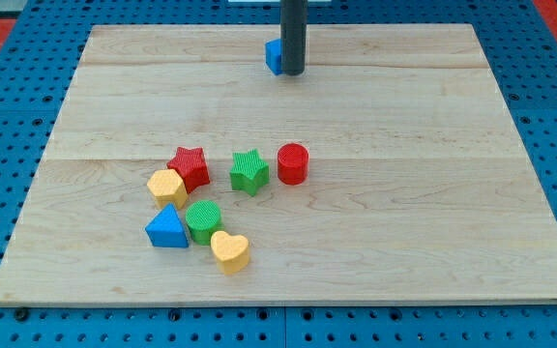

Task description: Slide the yellow heart and green circle up a bit

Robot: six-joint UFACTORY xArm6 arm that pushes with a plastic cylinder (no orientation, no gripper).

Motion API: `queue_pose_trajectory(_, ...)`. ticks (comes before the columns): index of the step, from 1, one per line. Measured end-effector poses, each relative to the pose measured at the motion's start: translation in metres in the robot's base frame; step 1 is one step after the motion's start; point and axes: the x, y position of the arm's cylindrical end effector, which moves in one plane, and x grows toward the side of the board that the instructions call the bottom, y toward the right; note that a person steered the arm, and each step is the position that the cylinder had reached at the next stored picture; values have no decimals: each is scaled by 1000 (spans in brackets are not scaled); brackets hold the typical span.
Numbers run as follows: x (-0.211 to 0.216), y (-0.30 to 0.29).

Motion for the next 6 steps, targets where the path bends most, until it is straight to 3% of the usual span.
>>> queue_pose_trajectory(1, -16, -17)
queue_pose_trajectory(2, 54, 38)
queue_pose_trajectory(3, 156, 74)
queue_pose_trajectory(4, 242, 81)
queue_pose_trajectory(5, 317, 25)
queue_pose_trajectory(6, 351, 3)
